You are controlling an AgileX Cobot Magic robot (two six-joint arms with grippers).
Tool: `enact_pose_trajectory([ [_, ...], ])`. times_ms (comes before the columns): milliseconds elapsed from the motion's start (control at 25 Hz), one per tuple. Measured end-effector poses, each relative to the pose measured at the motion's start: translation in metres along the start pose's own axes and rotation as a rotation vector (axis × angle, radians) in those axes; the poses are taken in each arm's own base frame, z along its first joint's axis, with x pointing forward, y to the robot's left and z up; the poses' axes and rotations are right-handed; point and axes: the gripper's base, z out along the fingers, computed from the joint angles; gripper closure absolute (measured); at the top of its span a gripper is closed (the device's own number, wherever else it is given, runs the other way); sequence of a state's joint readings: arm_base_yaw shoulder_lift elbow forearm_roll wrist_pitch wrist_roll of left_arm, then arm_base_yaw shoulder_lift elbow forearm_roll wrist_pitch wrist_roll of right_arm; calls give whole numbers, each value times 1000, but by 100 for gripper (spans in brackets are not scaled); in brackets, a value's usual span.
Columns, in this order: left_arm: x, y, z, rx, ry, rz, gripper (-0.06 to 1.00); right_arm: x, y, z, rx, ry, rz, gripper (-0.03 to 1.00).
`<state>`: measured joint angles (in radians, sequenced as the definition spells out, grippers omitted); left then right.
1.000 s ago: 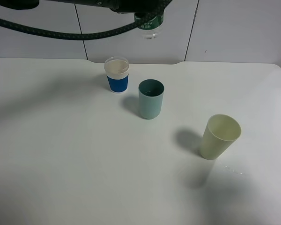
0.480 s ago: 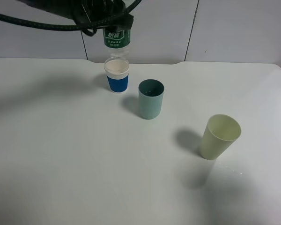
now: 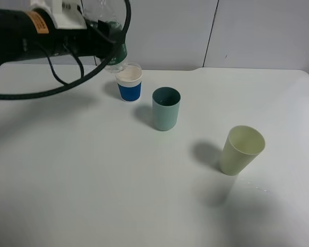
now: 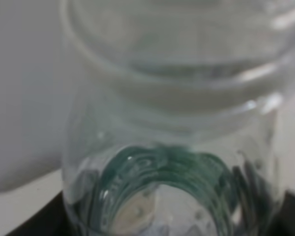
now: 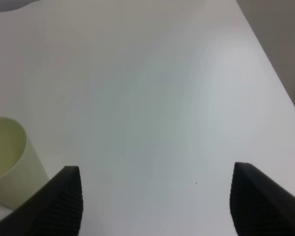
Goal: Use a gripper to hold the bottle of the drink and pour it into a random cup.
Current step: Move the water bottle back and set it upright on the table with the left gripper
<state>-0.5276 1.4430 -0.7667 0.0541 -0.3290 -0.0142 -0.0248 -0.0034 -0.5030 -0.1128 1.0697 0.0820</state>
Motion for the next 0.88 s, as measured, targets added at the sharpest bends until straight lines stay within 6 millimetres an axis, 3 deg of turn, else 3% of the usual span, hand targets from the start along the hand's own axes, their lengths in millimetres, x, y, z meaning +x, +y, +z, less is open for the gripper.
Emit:
enact_pose_trajectory([
  [160, 26, 12, -7, -40, 56, -15, 40, 0, 0, 0, 0, 0, 0, 33],
  [520, 63, 38, -18, -108, 53, 1, 40, 0, 0, 0, 0, 0, 0, 33],
  [880, 97, 38, -4, -90, 112, -1, 40, 0, 0, 0, 0, 0, 0, 33],
])
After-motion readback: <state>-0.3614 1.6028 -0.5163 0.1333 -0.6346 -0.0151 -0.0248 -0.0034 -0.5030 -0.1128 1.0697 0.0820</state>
